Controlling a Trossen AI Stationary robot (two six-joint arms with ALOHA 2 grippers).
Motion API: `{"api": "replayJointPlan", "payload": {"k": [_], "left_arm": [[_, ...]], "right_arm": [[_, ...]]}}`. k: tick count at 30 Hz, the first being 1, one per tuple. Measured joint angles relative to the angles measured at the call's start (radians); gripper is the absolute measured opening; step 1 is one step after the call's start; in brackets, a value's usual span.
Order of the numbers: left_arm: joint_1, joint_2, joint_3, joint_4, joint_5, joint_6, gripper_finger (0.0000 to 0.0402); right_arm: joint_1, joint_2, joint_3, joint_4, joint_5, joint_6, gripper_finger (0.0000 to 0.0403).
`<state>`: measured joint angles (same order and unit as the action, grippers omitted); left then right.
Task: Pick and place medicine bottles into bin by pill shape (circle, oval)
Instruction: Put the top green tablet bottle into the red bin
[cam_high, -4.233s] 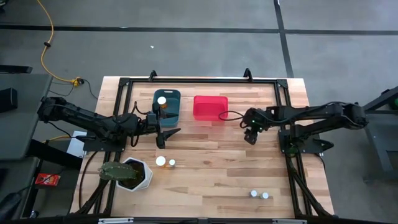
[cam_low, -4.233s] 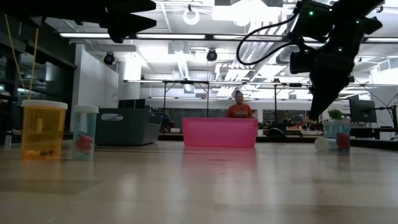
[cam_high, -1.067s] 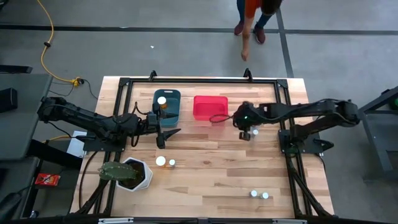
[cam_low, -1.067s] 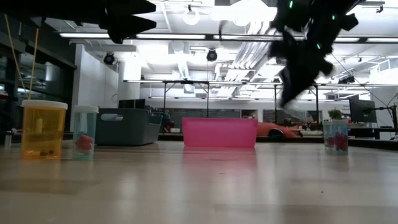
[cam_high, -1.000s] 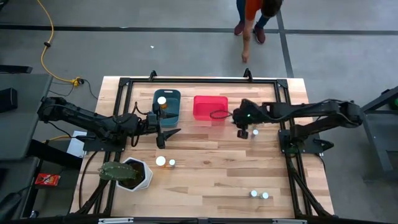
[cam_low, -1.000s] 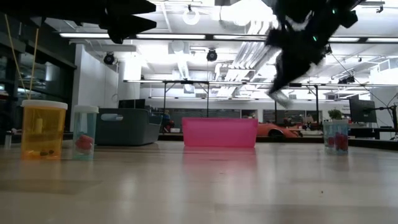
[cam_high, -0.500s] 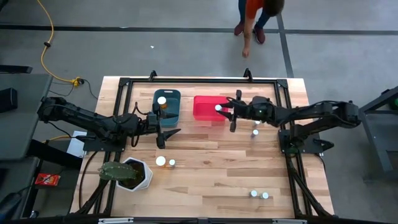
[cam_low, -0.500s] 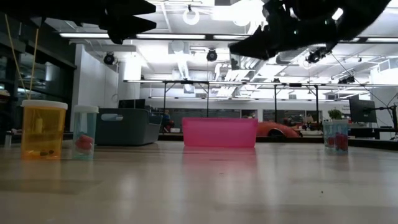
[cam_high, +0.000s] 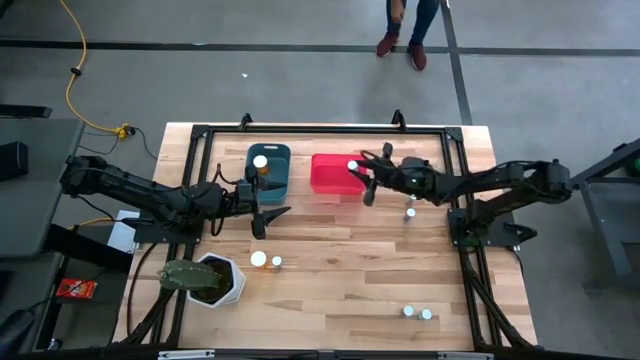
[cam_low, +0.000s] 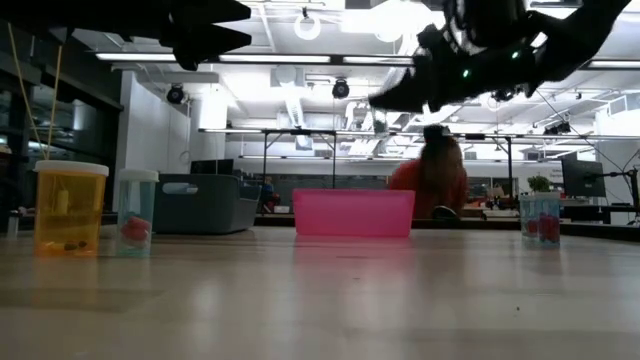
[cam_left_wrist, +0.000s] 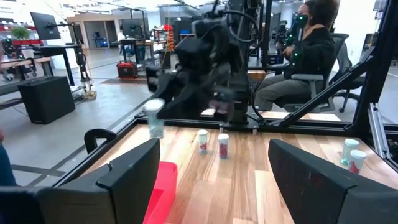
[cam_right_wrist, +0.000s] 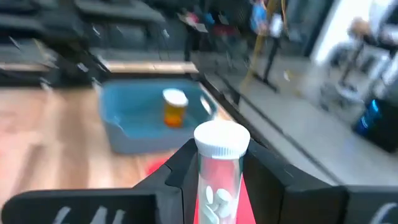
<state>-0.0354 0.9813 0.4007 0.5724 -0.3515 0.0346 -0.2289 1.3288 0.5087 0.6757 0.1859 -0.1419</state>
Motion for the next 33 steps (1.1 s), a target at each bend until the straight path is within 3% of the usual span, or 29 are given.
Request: {"api": "replayJointPlan", "payload": {"k": [12,23,33], "left_arm": [[0.0,0.0,0.0,0.001,-0.001,0.003,0.0288],[0.0,0.0,0.0,-0.005,-0.001,0.003,0.0288],[0.0,0.0,0.0,-0.007,0.0,0.003,0.0288]], "right_arm": [[-0.112,0.3,0.254,-0.412,-0.06,0.064,0.0095],[-0.118,0.379,0.356,-0.582,-0.066,0.082,0.0097],[-0.118,0.376,0.356,-0.59,-0.066,0.081,0.0196]]}}
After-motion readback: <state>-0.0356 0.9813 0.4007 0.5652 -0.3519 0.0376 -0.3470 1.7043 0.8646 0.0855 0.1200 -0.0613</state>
